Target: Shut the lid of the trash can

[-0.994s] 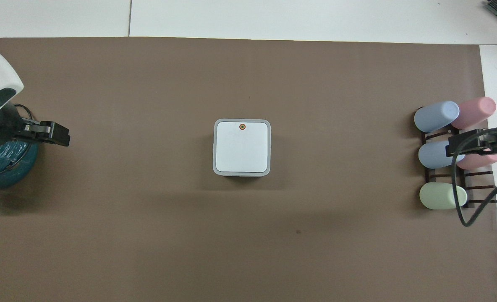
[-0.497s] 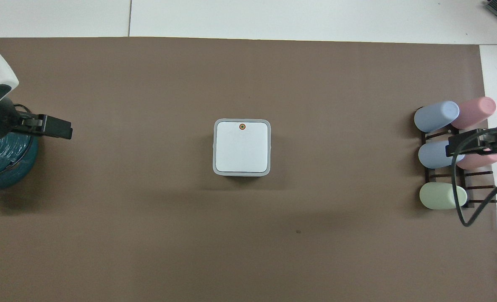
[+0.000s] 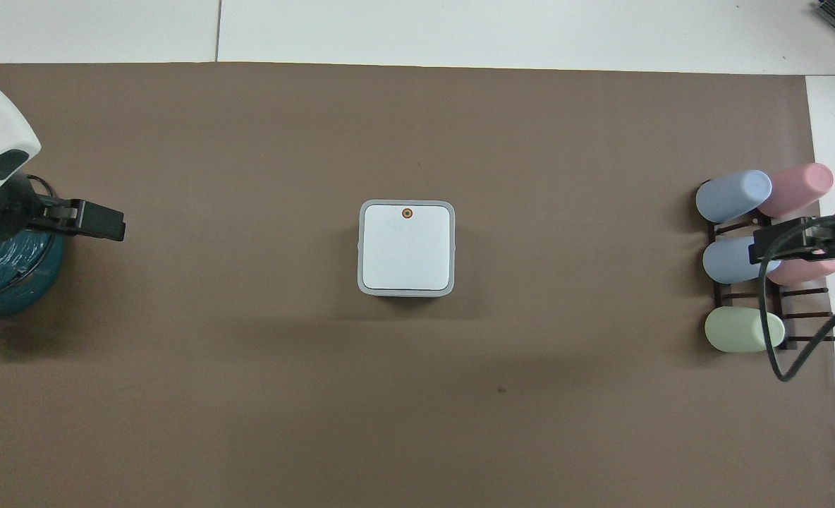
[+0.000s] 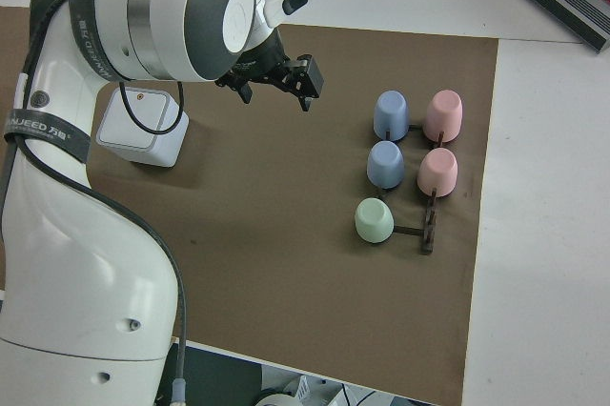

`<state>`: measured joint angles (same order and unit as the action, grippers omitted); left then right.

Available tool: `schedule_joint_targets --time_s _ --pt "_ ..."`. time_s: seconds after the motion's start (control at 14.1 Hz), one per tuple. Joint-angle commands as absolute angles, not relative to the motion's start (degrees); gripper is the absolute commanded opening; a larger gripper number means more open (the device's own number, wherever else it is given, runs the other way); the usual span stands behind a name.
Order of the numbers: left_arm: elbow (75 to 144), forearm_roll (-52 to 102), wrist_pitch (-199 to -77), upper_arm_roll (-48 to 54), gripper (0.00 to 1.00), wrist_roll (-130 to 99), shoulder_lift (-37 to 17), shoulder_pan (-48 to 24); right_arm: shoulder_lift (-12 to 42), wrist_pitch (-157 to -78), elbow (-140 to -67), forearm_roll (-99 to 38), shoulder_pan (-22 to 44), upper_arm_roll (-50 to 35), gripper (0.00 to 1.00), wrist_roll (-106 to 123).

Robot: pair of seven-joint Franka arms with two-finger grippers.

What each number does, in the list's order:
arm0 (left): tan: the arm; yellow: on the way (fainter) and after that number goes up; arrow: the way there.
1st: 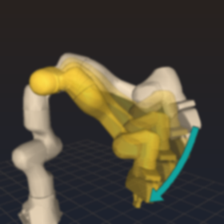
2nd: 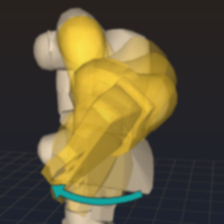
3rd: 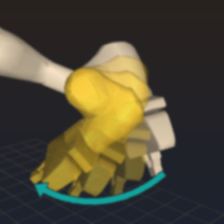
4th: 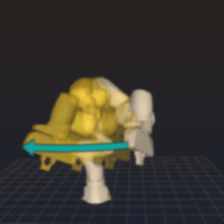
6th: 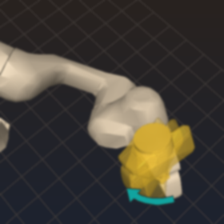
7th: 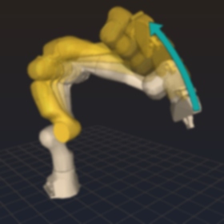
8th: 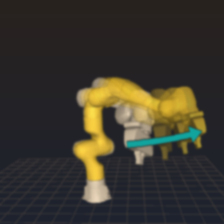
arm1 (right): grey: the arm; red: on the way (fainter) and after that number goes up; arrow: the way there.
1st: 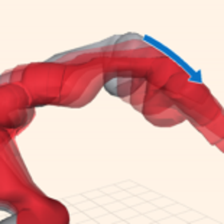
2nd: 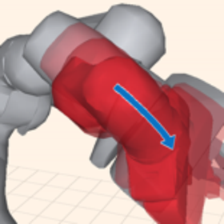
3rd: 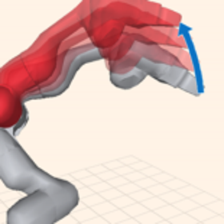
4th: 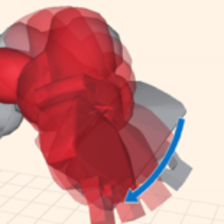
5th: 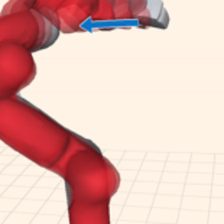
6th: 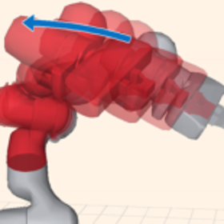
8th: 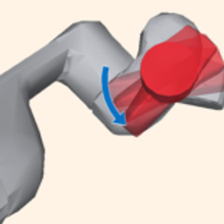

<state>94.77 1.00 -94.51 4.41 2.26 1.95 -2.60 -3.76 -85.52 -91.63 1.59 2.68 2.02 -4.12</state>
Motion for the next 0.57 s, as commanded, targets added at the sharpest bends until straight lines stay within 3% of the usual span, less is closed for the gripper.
schedule_joint_targets --time_s 0.0,0.5 --pt "97.9 -0.1 -96.3 4.3 1.00 2.1 4.5 -2.4 -4.7 -85.3 -92.4 1.1 2.5 1.9 1.00 -3.0" --pt "97.6 -0.1 -95.9 4.3 1.00 2.5 4.4 -2.4 -4.7 -85.2 -92.4 1.1 2.5 1.9 1.00 -3.0"
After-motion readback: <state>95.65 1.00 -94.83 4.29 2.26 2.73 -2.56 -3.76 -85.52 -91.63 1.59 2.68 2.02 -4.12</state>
